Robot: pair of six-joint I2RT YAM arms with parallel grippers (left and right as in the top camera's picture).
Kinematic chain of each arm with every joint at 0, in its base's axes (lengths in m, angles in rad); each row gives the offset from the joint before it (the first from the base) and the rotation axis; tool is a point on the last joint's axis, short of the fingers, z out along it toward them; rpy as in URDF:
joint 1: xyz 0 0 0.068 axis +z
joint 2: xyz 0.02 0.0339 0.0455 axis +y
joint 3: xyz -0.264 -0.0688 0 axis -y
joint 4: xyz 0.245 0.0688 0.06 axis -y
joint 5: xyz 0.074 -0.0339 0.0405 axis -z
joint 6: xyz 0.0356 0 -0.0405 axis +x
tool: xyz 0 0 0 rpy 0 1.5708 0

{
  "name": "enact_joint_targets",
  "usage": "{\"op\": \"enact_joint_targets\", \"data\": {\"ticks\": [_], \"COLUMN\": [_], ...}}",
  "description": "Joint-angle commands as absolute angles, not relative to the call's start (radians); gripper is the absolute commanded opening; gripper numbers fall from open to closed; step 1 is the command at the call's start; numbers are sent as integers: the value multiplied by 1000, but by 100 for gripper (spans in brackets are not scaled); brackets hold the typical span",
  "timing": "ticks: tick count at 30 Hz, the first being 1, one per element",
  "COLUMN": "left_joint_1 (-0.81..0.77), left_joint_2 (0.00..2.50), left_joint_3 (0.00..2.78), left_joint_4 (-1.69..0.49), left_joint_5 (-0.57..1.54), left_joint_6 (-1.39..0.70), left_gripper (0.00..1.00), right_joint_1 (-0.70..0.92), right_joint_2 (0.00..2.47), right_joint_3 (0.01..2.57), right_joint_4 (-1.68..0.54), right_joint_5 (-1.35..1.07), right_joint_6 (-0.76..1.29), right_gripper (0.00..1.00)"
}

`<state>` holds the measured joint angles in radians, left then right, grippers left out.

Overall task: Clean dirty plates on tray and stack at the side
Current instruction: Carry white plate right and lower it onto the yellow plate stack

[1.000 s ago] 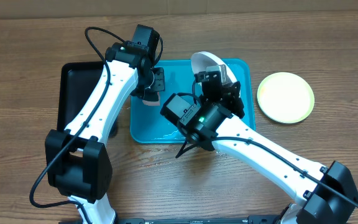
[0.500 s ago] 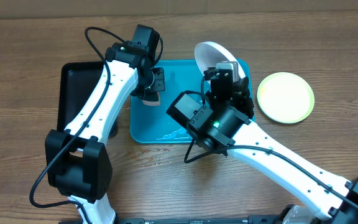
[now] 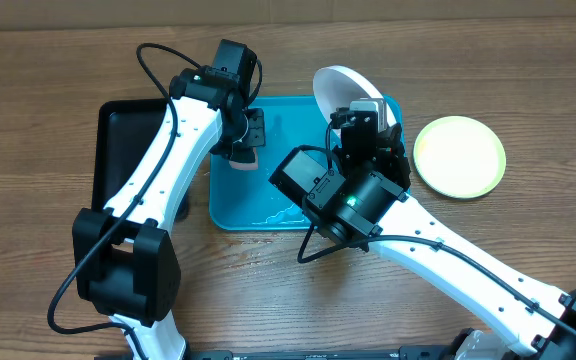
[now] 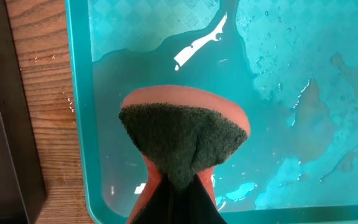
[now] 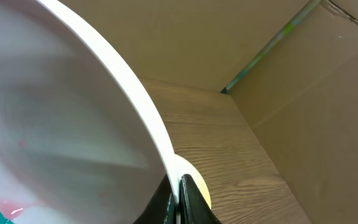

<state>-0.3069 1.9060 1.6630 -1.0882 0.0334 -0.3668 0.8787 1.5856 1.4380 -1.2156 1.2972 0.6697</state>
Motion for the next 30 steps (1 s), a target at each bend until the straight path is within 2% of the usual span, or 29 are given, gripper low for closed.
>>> {"op": "enact_joint_targets", "data": {"ticks": [1,5,9,19,25,30], "left_joint_1": [-311,-311,-311,-311,-311,-311], "left_joint_2": [1904,1904,1904,1904,1904,1904], "left_joint_3": [1663,1663,1663,1663,1663,1663], "left_joint_4": [-1088,-1089,-1092,-1091,-1091,-1091], "left_joint_5": [27,27,27,26,27,27], "left_joint_6": [-363,-363,-363,-363,-363,-363], "left_gripper": [4,4,4,4,4,4], "right_joint_1": [879,842,714,142,-176,-330], "right_joint_2": [1565,1565,1565,1565,1567,1567], "right_joint_3": [1468,1467,1458,1443,1357,1197], "right_joint_4": [-1210,-1223,-1159,-1093,-1046,-892], "right_joint_5": [1254,1053,677,0,-127,-160], "right_joint_6": [691,759,613,406,392,421], "right_gripper": [4,4,4,4,4,4]}}
